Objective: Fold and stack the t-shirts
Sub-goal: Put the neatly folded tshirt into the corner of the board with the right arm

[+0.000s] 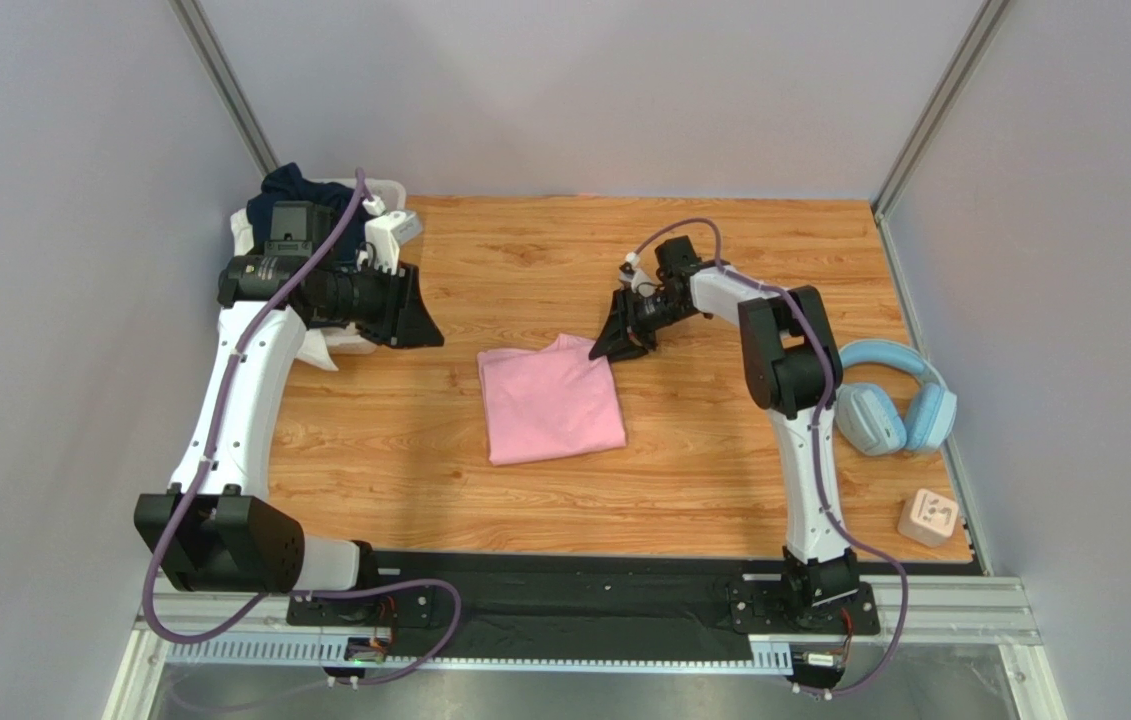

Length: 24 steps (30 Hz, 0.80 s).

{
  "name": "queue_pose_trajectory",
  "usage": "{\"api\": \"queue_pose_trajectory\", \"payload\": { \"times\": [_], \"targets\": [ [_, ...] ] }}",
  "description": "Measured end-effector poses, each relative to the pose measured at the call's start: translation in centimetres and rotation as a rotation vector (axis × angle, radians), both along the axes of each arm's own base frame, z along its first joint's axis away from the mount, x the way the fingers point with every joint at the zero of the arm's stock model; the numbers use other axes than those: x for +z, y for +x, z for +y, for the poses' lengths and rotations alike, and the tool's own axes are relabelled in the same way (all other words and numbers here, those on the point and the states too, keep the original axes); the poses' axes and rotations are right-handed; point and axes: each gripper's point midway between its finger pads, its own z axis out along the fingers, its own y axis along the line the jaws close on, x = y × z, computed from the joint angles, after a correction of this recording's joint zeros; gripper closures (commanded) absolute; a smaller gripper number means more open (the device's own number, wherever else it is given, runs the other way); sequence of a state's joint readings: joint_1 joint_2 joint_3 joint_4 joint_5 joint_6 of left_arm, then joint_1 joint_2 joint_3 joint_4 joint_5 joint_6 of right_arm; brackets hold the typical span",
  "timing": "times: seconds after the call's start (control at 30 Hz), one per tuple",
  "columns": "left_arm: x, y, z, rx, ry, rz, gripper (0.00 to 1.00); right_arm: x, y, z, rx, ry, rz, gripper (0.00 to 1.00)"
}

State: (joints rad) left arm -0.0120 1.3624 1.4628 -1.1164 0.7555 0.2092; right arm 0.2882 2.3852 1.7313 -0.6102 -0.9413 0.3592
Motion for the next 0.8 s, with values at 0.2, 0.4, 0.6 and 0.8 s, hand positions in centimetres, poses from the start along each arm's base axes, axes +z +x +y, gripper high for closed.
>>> {"api": "queue_pose_trajectory", "payload": {
  "times": [0.2,0.4,0.6,0.8],
  "targets": [
    [0.0,-0.1,0.0,0.0,-0.001,0.003,0.6,-0.7,-1.2,0.6,0.027,-0.013,0.036,1.0],
    [0.0,-0.1,0.0,-0.001,-0.002,0.003,0.6,-0.5,-0.9,0.4,0.003,-0.035,0.053,1.0],
    [0.1,-0.4,0.1,0.001,0.005,0.004,0.6,-0.4,3.6,-3.6,-0.2,-0.086,0.083,1.0],
    [0.6,-1.2,0.4,-0.002,0.029,-0.023,0.6,-0.1,10.4,-15.2,-0.573,-0.136,0.093,1.0]
  ]
}}
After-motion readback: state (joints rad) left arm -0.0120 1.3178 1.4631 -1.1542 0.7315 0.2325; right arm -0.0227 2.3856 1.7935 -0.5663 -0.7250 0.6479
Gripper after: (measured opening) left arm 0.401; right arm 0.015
